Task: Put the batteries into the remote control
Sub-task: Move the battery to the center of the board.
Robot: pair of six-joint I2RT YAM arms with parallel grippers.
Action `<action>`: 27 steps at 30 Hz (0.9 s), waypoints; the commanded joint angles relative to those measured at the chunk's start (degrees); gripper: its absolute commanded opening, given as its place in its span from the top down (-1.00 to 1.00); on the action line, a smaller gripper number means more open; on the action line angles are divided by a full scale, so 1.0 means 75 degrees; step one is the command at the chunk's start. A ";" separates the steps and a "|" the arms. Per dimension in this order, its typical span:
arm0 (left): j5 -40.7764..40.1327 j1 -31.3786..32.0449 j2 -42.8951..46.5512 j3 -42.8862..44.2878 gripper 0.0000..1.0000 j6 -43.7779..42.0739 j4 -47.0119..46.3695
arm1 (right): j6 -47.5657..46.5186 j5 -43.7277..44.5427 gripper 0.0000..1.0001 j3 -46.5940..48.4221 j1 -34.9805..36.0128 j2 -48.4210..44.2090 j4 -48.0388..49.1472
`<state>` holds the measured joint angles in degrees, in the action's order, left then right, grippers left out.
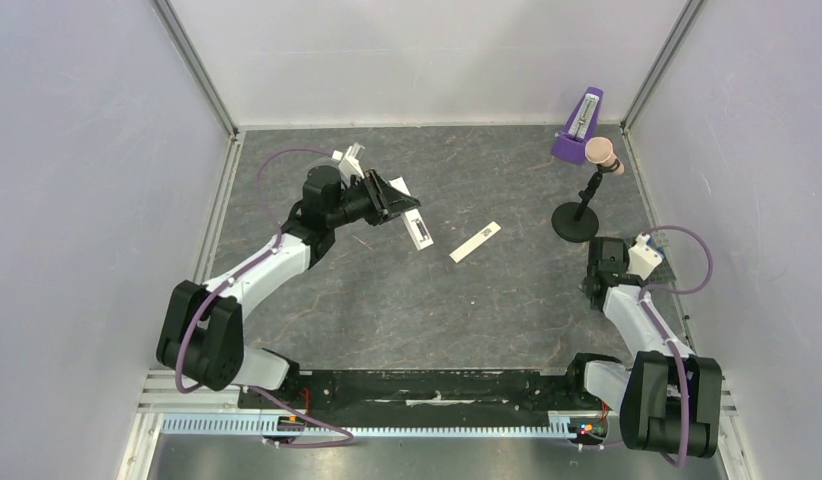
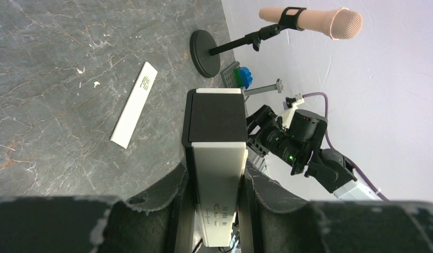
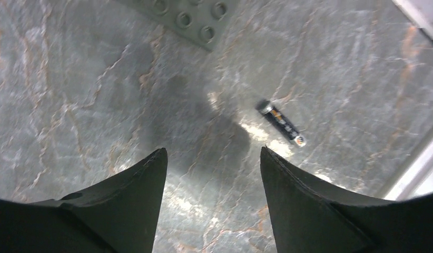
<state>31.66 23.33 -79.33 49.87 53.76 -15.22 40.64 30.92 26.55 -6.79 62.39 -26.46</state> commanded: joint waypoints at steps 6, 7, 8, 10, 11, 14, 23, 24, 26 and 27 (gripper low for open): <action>0.0507 -0.0032 -0.0601 0.0814 0.96 0.0313 -0.0736 | -0.0429 0.1298 -0.55 0.0005 -0.0560 -0.0807 0.0035; 0.0574 -0.0034 -0.0625 0.0847 0.96 0.0302 -0.0764 | -0.0519 0.0883 -0.58 -0.0022 -0.0754 -0.0910 0.0091; 0.0658 -0.0036 -0.0636 0.0890 0.96 0.0278 -0.0765 | -0.0619 0.1071 -0.59 -0.0041 -0.0916 -0.0996 0.0156; 0.0809 -0.0044 -0.0638 0.1015 0.96 0.0171 -0.0649 | -0.0825 0.0708 -0.63 -0.0120 -0.1264 -0.1100 0.0286; 0.0870 -0.0050 -0.0632 0.1066 0.96 0.0093 -0.0597 | -0.0864 0.0600 -0.65 -0.0157 -0.1363 -0.1119 0.0304; 0.0968 -0.0043 -0.0620 0.1118 0.96 -0.0084 -0.0493 | -0.0824 0.0307 -0.66 -0.0305 -0.1699 -0.1284 0.0371; 0.1187 -0.0157 -0.0641 0.1179 0.96 -0.0207 -0.0501 | -0.0756 -0.0551 -0.35 -0.0565 -0.2851 -0.0803 0.0861; 0.1191 -0.0170 -0.0638 0.1189 0.96 -0.0206 -0.0506 | -0.0783 -0.0646 -0.33 -0.0611 -0.2929 -0.0757 0.0933; 0.1181 -0.0171 -0.0650 0.1191 0.96 -0.0207 -0.0501 | -0.0831 -0.0794 -0.29 -0.0689 -0.3077 -0.0680 0.1062; 0.1172 -0.0182 -0.0650 0.1191 0.96 -0.0207 -0.0501 | -0.0878 -0.0898 -0.28 -0.0717 -0.3161 -0.0623 0.1147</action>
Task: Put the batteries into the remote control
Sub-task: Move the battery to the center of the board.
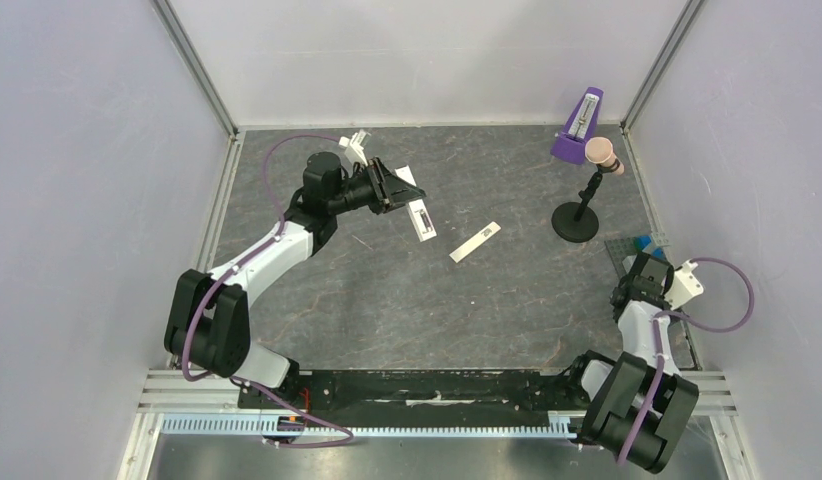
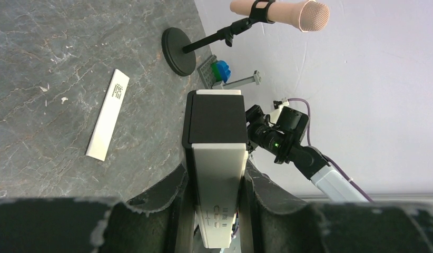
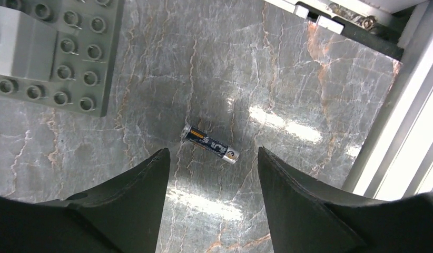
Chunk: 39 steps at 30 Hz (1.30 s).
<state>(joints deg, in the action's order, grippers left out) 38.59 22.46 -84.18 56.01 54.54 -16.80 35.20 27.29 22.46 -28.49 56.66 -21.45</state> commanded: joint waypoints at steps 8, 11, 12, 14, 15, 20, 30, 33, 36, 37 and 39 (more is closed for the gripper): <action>0.0176 -0.0079 -0.0032 0.0395 0.96 -0.0320 -0.0187 | -0.0283 -0.0918 -0.15 -0.0249 -0.0636 0.0641 0.0774; 0.0144 -0.0086 -0.0059 0.0406 0.96 -0.0306 -0.0162 | -0.0323 -0.0995 -0.10 -0.0226 -0.0654 0.0756 0.0870; 0.0136 -0.0087 -0.0056 0.0407 0.96 -0.0300 -0.0163 | -0.0326 -0.1093 -0.07 -0.0229 -0.0653 0.0809 0.0895; 0.0095 -0.0078 -0.0069 0.0396 0.96 -0.0300 -0.0163 | -0.0312 -0.1213 -0.05 -0.0227 -0.0694 0.0943 0.0920; 0.0089 -0.0087 -0.0068 0.0395 0.96 -0.0289 -0.0163 | -0.0305 -0.1301 -0.02 -0.0229 -0.0729 0.1004 0.0919; 0.0036 -0.0087 -0.0045 0.0375 0.96 -0.0288 -0.0163 | -0.0187 -0.1734 0.12 -0.0285 -0.0760 0.0942 0.0866; -0.0107 -0.0081 0.0256 0.0104 0.96 -0.0347 -0.0161 | 0.0030 -0.2408 0.23 -0.0399 -0.0760 0.0897 0.0715; -0.0132 -0.0085 0.0374 0.0044 0.96 -0.0387 -0.0118 | 0.0016 -0.2532 -0.05 -0.0378 -0.0759 0.0844 0.0637; -0.0158 -0.0077 0.0460 0.0009 0.96 -0.0433 -0.0081 | 0.0063 -0.2720 -0.22 -0.0459 -0.0733 0.0651 0.0560; -0.0159 -0.0081 0.0476 -0.0003 0.96 -0.0429 -0.0081 | 0.0081 -0.2760 -0.24 -0.0491 -0.0711 0.0621 0.0506; -0.0165 -0.0084 0.0495 -0.0014 0.96 -0.0452 -0.0058 | 0.0165 -0.2902 -0.24 -0.0614 -0.0688 0.0605 0.0399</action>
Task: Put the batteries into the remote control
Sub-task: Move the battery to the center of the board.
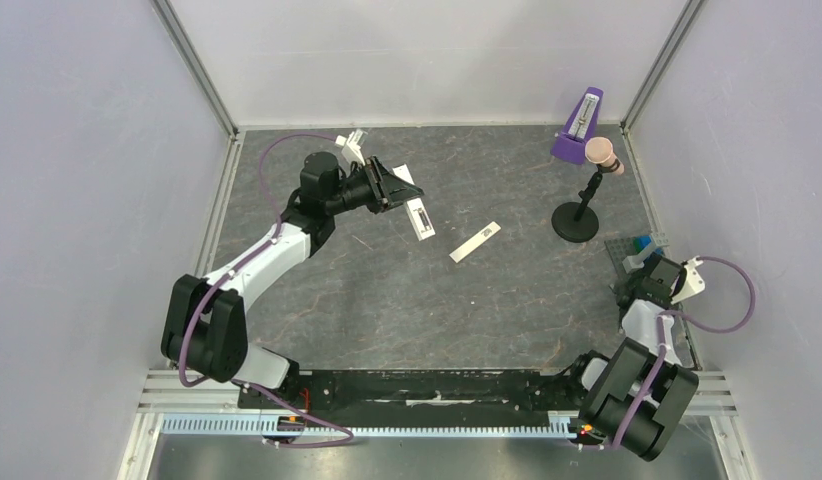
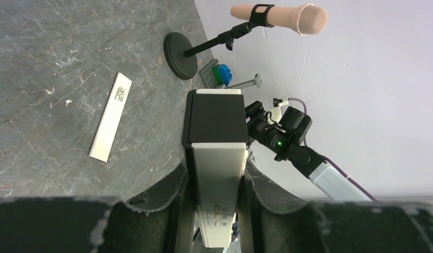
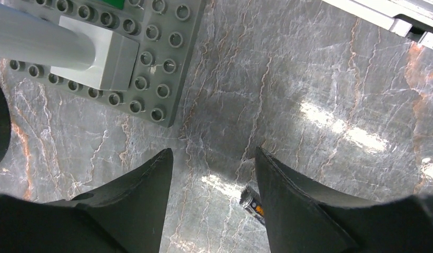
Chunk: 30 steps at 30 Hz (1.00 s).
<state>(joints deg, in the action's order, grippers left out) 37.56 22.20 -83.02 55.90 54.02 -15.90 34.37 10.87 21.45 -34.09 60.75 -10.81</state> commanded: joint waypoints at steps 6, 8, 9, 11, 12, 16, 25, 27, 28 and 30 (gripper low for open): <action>-0.0019 -0.0044 0.0352 -0.0110 0.96 -0.0400 -0.0177 | 0.0414 -0.0808 -0.34 -0.0865 0.0147 -0.0232 -0.1343; -0.0017 -0.0044 0.0345 -0.0138 0.96 -0.0383 -0.0188 | 0.0532 -0.0692 -0.38 -0.0958 0.0162 -0.0471 -0.1459; 0.0001 -0.0043 0.0342 -0.0140 0.96 -0.0382 -0.0188 | 0.0585 -0.0711 -0.38 -0.1006 0.0173 -0.0577 -0.1522; -0.0009 -0.0046 0.0366 -0.0170 0.96 -0.0382 -0.0186 | 0.0748 -0.0652 -0.37 -0.1008 0.0205 -0.0647 -0.1747; -0.0035 -0.0048 0.0369 -0.0207 0.96 -0.0382 -0.0181 | 0.0762 -0.0636 -0.37 -0.1003 0.0236 -0.0642 -0.1796; -0.0195 -0.0053 0.0461 -0.0378 0.96 -0.0390 -0.0194 | 0.0950 -0.0178 -0.26 -0.0808 0.0310 -0.0462 -0.2234; -0.0535 -0.0052 0.0562 -0.0656 0.96 -0.0476 -0.0247 | 0.1122 0.0368 -0.32 -0.0457 0.0349 0.0157 -0.2811; -0.0575 -0.0056 0.0543 -0.0635 0.96 -0.0476 -0.0290 | 0.1155 0.0348 -0.39 -0.0400 0.0361 0.0150 -0.2940; -0.0613 -0.0064 0.0516 -0.0633 0.96 -0.0456 -0.0314 | 0.1189 0.0292 -0.40 -0.0325 0.0361 0.0193 -0.3067; -0.0690 -0.0061 0.0477 -0.0633 0.96 -0.0409 -0.0379 | 0.1324 0.0322 -0.41 -0.0155 0.0384 0.0302 -0.3362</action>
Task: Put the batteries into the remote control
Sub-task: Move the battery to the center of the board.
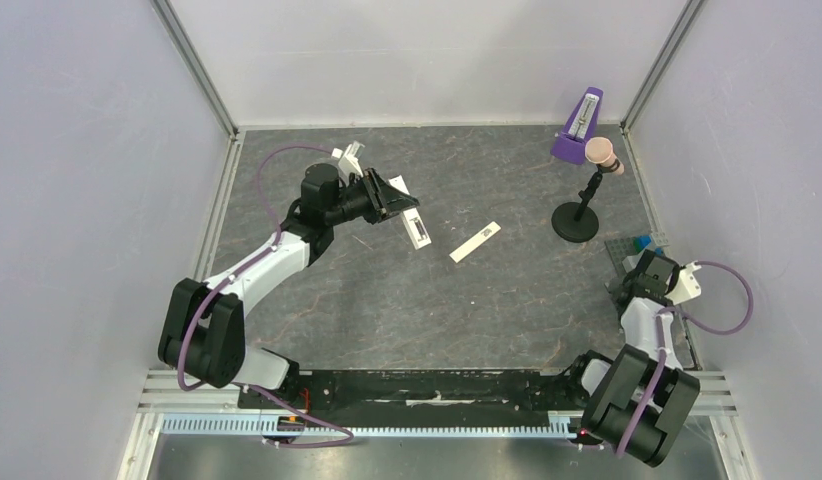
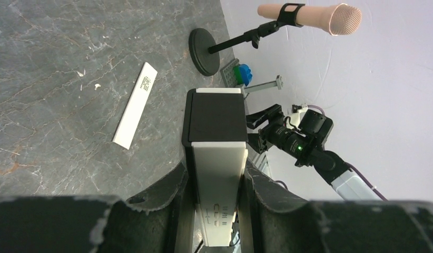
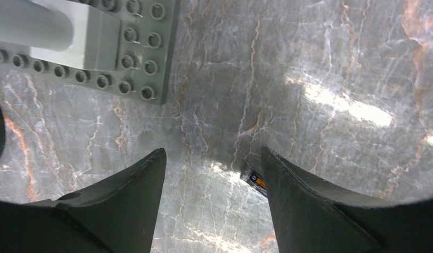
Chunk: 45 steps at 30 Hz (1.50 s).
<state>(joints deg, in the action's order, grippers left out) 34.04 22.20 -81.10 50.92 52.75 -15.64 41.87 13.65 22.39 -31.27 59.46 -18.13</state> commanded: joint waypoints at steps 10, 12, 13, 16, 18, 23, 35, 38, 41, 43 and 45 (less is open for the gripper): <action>-0.0414 -0.0075 0.0200 -0.0114 0.96 -0.0026 -0.0714 | 0.0391 0.0114 -0.26 0.0130 0.0032 0.1127 -0.3113; -0.0440 -0.0082 0.0214 -0.0121 0.96 -0.0026 -0.0716 | 0.0384 0.0005 -0.22 0.0062 0.0052 0.1049 -0.3100; -0.0454 -0.0085 0.0210 -0.0122 0.96 -0.0024 -0.0714 | 0.0410 0.0016 -0.21 0.0078 0.0066 0.1016 -0.3132; -0.0511 -0.0090 0.0209 -0.0131 0.96 0.0019 -0.0732 | 0.0470 -0.0005 -0.17 0.0104 0.0068 0.0994 -0.3203; -0.0551 -0.0089 0.0210 -0.0178 0.96 0.0072 -0.0812 | 0.0446 -0.0054 -0.09 0.0109 0.0080 0.1081 -0.3194; -0.0642 -0.0088 0.0246 -0.0284 0.96 0.0159 -0.0964 | 0.0381 -0.0094 0.11 0.0088 0.0138 0.1217 -0.3102; -0.0742 -0.0092 0.0221 -0.0295 0.96 0.0185 -0.1019 | 0.0258 -0.0397 0.08 -0.0003 0.0382 0.1275 -0.2985; -0.0759 -0.0089 0.0229 -0.0308 0.96 0.0185 -0.1008 | 0.0264 -0.0496 -0.11 0.0014 0.0667 0.1186 -0.3036; -0.0788 -0.0089 0.0239 -0.0343 0.96 0.0182 -0.1007 | 0.0419 -0.0483 -0.26 0.0037 0.1048 0.1109 -0.3134; -0.0789 -0.0091 0.0260 -0.0343 0.96 0.0185 -0.0986 | 0.0532 -0.0477 -0.31 0.0016 0.1221 0.1069 -0.3166; -0.0800 -0.0097 0.0273 -0.0333 0.96 0.0174 -0.0968 | 0.0570 -0.0553 -0.30 -0.0023 0.1319 0.1055 -0.3207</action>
<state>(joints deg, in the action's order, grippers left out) 29.10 21.82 -81.10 48.34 52.88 -19.88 43.09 17.06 27.62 -23.24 65.19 -30.17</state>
